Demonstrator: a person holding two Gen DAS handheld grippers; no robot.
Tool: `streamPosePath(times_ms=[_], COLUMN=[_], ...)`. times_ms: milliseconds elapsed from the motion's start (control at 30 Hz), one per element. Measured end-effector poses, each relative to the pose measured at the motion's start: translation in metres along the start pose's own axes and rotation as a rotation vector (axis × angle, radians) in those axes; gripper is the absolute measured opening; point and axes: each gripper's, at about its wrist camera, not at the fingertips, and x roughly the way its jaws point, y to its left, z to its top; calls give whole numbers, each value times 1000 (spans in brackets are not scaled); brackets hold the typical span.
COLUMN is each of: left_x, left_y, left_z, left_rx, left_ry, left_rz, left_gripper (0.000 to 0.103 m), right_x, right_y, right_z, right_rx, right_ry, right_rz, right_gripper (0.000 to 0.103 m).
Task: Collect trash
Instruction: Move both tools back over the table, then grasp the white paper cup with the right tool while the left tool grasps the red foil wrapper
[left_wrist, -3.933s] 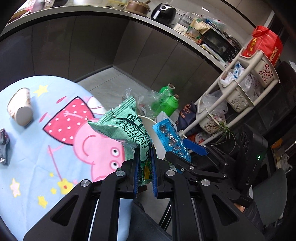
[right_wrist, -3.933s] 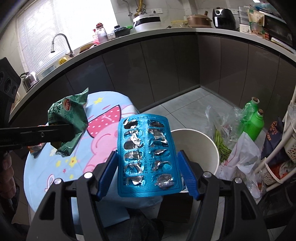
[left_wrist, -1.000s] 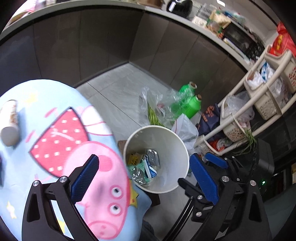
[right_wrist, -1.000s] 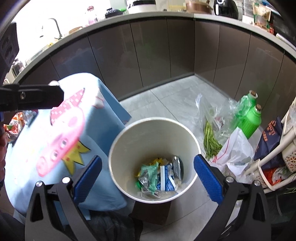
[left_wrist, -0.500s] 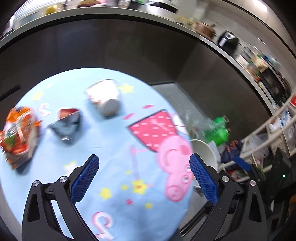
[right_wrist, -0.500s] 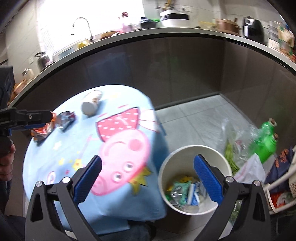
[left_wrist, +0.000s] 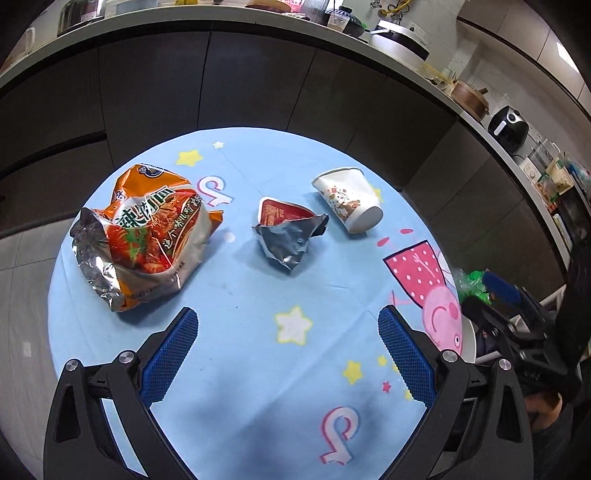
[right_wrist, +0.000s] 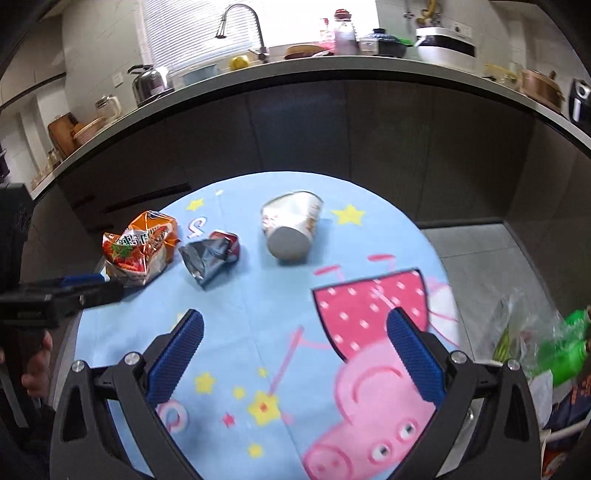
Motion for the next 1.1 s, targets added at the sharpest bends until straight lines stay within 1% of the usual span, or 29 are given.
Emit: streamPosePath(times_ms=[133, 300, 433, 500, 600, 633, 700, 733, 767, 800, 867, 900, 967, 1033, 1100], left_x=[2, 6, 12, 15, 23, 25, 30, 33, 36, 39, 46, 50, 56, 62, 67], left_y=[4, 10, 14, 15, 14, 13, 12, 10, 9, 8, 6, 5, 0, -3, -7], left_z=[2, 10, 17, 20, 25, 26, 29, 31, 33, 34, 39, 42, 48, 56, 63], left_rx=[20, 32, 33, 32, 45, 51, 66, 75, 81, 86, 96, 100, 117, 132, 145], left_ry=[-10, -27, -33, -33, -26, -24, -17, -14, -11, -7, 0, 2, 1, 5, 12], left_rz=[-19, -34, -40, -49, -52, -56, -64, -67, -69, -71, -75, -77, -74, -97, -99], left_gripper=[94, 94, 94, 94, 93, 91, 88, 86, 83, 81, 74, 73, 67, 62, 61], right_x=[37, 82, 113, 125, 142, 147, 154, 156, 158, 159, 155, 153, 143, 129, 116], right_y=[9, 11, 17, 18, 19, 19, 17, 17, 16, 13, 12, 11, 9, 3, 0], right_z=[25, 46, 59, 63, 68, 69, 71, 72, 72, 72, 71, 70, 64, 57, 48], right_rx=[0, -6, -49, -60, -75, -78, -80, -80, -77, -73, -69, -72, -71, -57, -48], right_ry=[37, 88, 116, 125, 141, 147, 149, 151, 154, 155, 154, 148, 134, 123, 106], right_rz=[1, -25, -63, -69, -73, -75, -77, -77, -78, -75, -63, -60, -58, -54, -50], right_gripper=[99, 96, 96, 96, 92, 91, 88, 82, 63, 64, 61, 61, 61, 61, 61])
